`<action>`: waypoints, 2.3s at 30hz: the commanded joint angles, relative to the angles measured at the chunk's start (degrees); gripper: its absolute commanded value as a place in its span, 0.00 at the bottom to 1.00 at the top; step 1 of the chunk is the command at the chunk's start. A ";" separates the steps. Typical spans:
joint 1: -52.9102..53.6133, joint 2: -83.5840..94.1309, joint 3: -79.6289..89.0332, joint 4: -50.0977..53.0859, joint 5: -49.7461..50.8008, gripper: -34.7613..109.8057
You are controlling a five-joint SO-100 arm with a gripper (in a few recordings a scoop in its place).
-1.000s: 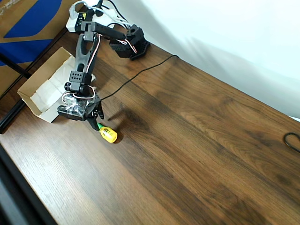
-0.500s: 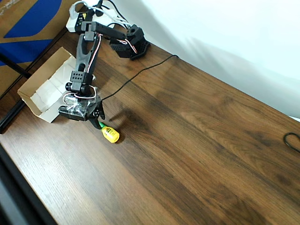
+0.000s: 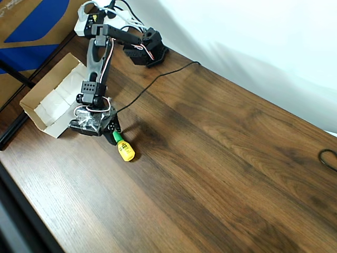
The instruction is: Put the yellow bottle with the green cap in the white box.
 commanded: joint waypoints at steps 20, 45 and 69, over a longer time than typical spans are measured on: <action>-0.35 8.61 2.72 0.18 -2.20 0.34; -3.96 16.08 3.60 3.25 -6.68 0.37; -10.72 17.67 9.32 9.49 -14.59 0.42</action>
